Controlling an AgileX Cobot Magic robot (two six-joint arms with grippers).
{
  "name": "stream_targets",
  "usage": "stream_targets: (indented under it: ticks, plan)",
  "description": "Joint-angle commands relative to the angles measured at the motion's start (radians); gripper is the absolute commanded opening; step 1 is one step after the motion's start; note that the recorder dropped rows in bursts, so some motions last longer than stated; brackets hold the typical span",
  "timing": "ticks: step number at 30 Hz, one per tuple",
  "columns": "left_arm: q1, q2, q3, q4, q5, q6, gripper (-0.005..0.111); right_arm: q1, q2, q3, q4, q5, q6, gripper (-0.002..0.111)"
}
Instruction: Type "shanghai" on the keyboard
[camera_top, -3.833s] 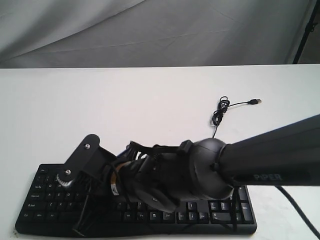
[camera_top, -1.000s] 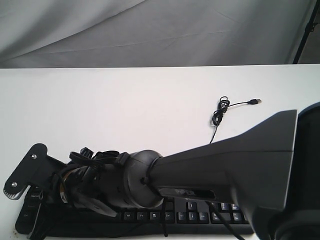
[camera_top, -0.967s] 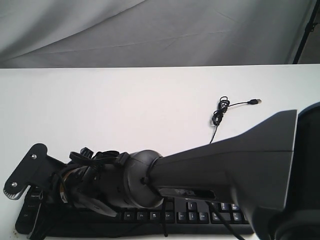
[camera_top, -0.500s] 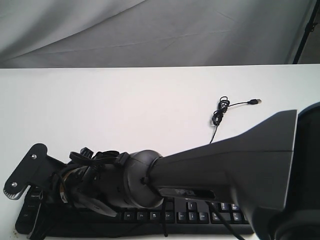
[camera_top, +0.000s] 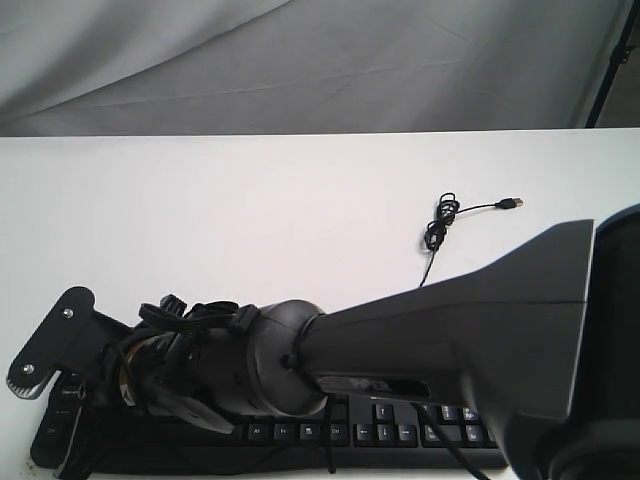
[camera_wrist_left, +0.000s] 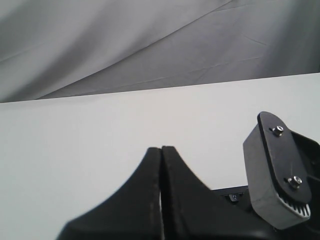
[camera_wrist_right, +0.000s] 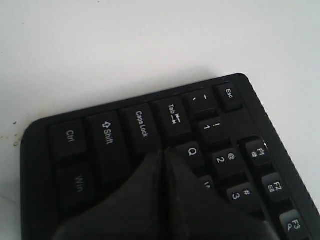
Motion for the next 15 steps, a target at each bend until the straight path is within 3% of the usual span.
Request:
stream_targets:
  ticks: [1, 15]
  plan:
    - [-0.004, -0.003, 0.004, 0.000, -0.003, -0.003, 0.000, 0.002, -0.002, -0.008, 0.002, -0.010, -0.003, 0.000]
    - [-0.004, -0.003, 0.004, 0.000, -0.003, -0.003, 0.000, 0.002, -0.008, -0.008, 0.002, -0.055, -0.007, 0.000]
